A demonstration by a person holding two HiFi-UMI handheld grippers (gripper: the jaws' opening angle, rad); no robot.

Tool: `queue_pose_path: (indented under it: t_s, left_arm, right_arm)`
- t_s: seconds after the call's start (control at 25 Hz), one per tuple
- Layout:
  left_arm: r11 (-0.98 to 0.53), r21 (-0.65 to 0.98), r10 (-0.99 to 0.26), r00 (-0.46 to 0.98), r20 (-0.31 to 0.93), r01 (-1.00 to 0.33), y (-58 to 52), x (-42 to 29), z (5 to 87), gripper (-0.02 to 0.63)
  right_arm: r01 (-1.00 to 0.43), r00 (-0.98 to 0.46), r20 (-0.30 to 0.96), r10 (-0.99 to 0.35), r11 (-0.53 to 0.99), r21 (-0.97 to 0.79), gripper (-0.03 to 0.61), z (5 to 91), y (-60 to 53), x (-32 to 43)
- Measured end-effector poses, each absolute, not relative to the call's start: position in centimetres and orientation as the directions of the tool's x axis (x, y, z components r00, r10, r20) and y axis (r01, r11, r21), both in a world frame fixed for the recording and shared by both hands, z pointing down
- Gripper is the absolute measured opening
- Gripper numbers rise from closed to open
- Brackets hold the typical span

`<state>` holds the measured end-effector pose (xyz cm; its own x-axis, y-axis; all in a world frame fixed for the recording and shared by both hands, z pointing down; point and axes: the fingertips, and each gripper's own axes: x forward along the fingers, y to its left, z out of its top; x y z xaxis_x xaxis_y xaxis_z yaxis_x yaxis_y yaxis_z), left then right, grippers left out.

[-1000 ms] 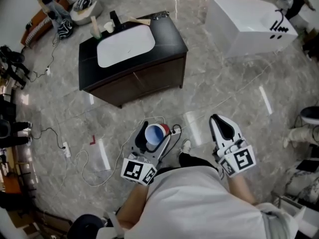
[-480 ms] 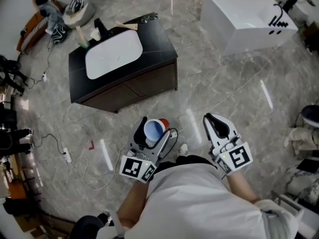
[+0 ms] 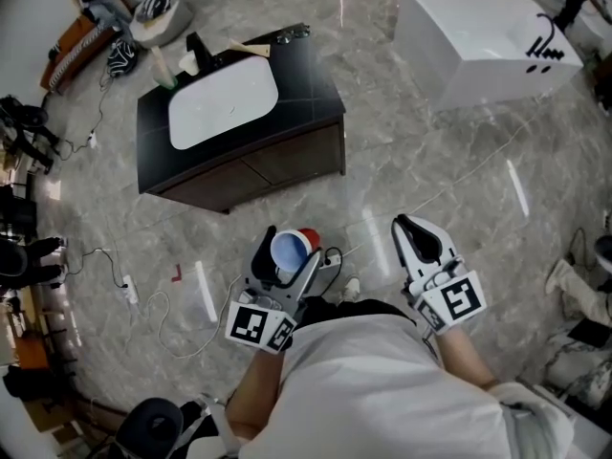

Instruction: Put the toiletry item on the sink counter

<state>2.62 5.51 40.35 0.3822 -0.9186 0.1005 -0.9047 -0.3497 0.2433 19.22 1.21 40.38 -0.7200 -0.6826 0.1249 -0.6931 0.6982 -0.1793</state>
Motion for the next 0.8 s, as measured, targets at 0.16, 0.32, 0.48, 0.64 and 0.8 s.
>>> queue_pose_path:
  t_s: [0.16, 0.32, 0.48, 0.64, 0.8]
  left_arm:
    - [-0.325, 0.246, -0.929, 0.357, 0.098, -0.913, 6.0, 2.4, 40.1, 0.379]
    - [-0.319, 0.235, -0.933, 0.348, 0.091, -0.918, 6.1, 2.1, 39.6, 0.379]
    - [-0.314, 0.226, -0.937, 0.34, 0.082, -0.922, 6.1, 1.8, 39.2, 0.379]
    - [-0.331, 0.22, -0.933, 0.354, 0.07, -0.917, 5.8, 2.4, 38.9, 0.379]
    - [-0.346, 0.217, -0.928, 0.367, 0.063, -0.913, 5.3, 2.5, 38.7, 0.379]
  right_arm:
    - [-0.683, -0.73, 0.121, -0.673, 0.708, -0.18, 0.054, 40.2, 1.5, 19.3]
    - [-0.68, -0.733, 0.116, -0.67, 0.714, -0.17, 0.054, 40.0, 1.5, 19.3]
    - [-0.686, -0.726, 0.106, -0.679, 0.708, -0.167, 0.054, 39.8, 1.5, 19.6]
    - [-0.696, -0.717, 0.095, -0.691, 0.7, -0.16, 0.054, 39.4, 1.5, 20.0]
    - [-0.71, -0.702, 0.085, -0.707, 0.686, -0.16, 0.054, 39.2, 1.3, 20.4]
